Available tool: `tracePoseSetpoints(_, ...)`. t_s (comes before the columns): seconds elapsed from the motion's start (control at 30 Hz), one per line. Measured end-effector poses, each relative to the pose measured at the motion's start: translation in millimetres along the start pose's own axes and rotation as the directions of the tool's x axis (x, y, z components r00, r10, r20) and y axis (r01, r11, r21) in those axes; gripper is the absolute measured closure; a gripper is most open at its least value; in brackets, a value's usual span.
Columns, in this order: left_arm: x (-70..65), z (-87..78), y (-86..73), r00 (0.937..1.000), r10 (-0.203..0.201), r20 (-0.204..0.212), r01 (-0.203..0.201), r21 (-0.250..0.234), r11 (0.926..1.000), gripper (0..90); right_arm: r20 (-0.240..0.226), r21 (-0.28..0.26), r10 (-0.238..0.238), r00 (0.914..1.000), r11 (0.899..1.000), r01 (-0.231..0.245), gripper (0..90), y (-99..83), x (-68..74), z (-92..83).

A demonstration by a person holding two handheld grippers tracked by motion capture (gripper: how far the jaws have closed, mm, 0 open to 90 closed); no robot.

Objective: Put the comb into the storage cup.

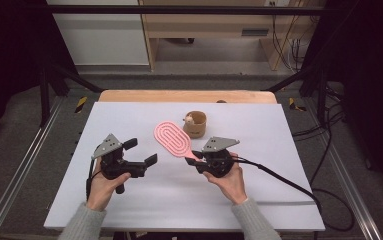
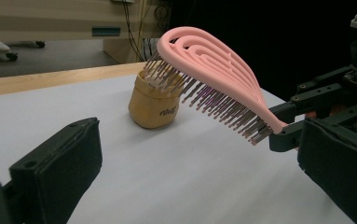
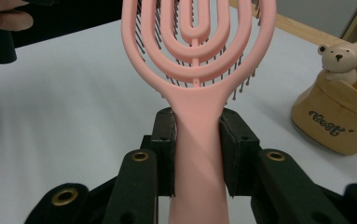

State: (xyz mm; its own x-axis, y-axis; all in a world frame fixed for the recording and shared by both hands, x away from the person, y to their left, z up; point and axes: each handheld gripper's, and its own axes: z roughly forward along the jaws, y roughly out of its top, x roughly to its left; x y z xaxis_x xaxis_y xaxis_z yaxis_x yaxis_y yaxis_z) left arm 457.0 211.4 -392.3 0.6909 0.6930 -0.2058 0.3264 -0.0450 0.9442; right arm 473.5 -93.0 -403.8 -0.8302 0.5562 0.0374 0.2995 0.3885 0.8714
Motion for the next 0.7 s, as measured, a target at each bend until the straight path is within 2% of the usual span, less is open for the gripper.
tracePoseSetpoints(0.2, -2.6, 4.1, 1.2, 1.0, -0.005, 0.004, 0.005, 0.0, 1.0, 0.0, -0.001, -0.016, -0.001, 1.0, 1.0, 0.001, 69.7, -1.3, 2.1, 0.5)
tracePoseSetpoints(0.7, -8.9, 14.9, 3.9, 0.9985, -0.055, -0.002, 0.055, -0.003, 0.9985, 0.0, 0.007, -0.037, 0.001, 1.0, 0.999, -0.001, 69.7, -3.4, 2.4, 0.3)
